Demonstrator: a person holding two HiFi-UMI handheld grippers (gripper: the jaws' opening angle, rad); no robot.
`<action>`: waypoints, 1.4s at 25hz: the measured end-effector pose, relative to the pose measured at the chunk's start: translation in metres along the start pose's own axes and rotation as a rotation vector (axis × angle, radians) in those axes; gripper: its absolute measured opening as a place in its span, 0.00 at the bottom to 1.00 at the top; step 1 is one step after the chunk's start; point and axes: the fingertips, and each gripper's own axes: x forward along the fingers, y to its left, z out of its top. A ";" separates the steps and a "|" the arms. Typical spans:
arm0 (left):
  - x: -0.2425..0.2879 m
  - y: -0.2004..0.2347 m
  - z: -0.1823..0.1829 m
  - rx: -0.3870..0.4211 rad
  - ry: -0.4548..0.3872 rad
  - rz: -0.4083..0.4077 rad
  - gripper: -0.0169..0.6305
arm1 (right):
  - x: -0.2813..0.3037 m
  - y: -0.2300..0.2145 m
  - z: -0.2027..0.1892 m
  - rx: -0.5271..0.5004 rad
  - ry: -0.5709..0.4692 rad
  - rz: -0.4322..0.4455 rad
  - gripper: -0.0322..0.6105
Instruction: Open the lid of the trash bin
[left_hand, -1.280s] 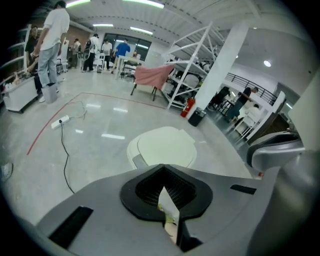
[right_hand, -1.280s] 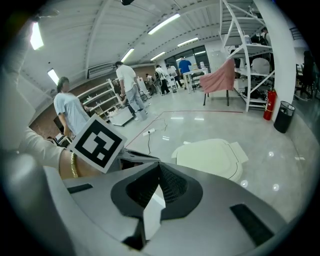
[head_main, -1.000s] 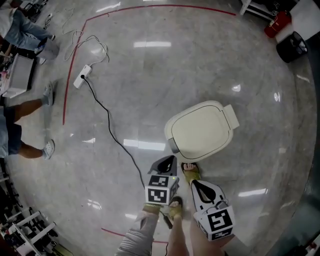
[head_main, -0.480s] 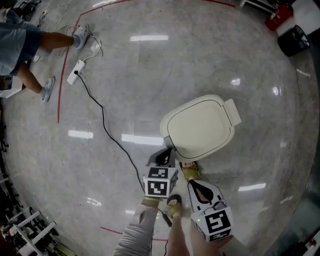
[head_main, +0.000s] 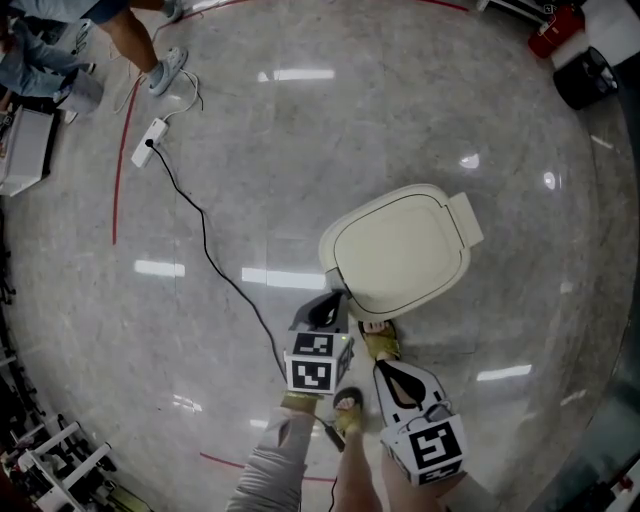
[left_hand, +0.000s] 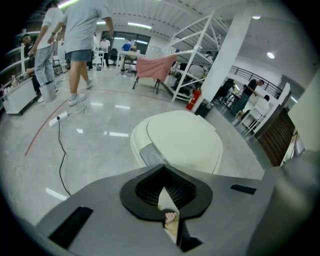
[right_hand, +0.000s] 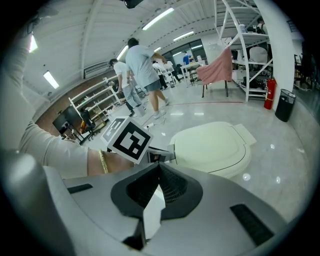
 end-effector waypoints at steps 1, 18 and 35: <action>0.000 0.000 0.000 0.000 -0.001 -0.001 0.03 | 0.000 0.001 -0.002 -0.009 0.001 0.005 0.05; 0.002 0.005 0.000 -0.035 0.000 -0.018 0.03 | 0.004 0.005 0.005 -0.005 -0.008 -0.012 0.05; 0.002 0.004 0.000 -0.031 0.039 -0.020 0.03 | 0.001 0.006 0.005 0.010 -0.021 -0.023 0.05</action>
